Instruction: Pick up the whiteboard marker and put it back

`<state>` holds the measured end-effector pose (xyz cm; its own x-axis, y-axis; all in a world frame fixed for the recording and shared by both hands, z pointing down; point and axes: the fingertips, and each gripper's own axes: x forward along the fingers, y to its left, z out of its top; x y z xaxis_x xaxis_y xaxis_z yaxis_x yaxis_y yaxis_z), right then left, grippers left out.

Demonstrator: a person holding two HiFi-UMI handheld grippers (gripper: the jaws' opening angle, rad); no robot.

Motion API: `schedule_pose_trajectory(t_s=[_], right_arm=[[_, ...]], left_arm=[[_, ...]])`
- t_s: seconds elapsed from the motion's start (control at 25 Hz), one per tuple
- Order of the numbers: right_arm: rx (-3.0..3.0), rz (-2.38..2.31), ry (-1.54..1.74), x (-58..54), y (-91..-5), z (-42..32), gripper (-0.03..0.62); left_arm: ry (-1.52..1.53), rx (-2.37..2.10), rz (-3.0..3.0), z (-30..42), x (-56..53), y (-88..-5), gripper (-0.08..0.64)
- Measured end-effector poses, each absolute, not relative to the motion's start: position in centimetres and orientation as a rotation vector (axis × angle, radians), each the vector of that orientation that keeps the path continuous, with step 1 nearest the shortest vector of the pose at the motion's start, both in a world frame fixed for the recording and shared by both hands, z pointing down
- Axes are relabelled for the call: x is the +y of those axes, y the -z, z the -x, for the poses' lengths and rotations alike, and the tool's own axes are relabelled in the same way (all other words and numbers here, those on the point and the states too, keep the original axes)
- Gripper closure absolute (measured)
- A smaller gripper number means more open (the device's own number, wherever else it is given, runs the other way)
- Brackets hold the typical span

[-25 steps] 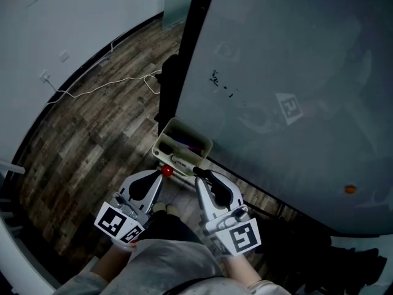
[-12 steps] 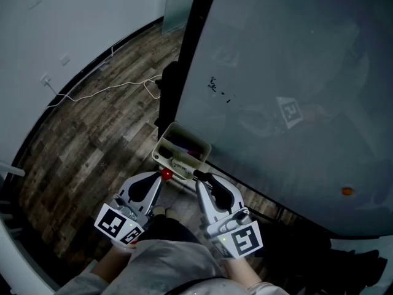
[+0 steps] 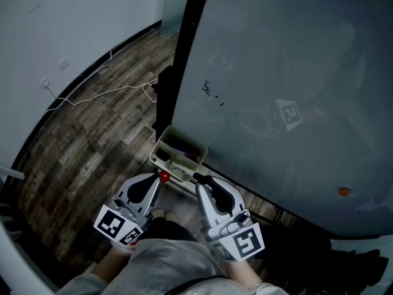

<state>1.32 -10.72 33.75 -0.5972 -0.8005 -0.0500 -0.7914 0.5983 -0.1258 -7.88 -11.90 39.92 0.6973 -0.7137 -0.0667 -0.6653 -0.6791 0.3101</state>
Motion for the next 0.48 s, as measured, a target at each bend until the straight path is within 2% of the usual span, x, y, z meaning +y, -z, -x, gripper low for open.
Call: schedule_pose_trajectory(t_s=[0.48], right_arm=[[2.714,1.320,0.129,-10.3,-32.4,-1.4,0.515]], left_arm=[[0.263,-1.103,-2.648,7.9,-12.0,-39.4,0.545]])
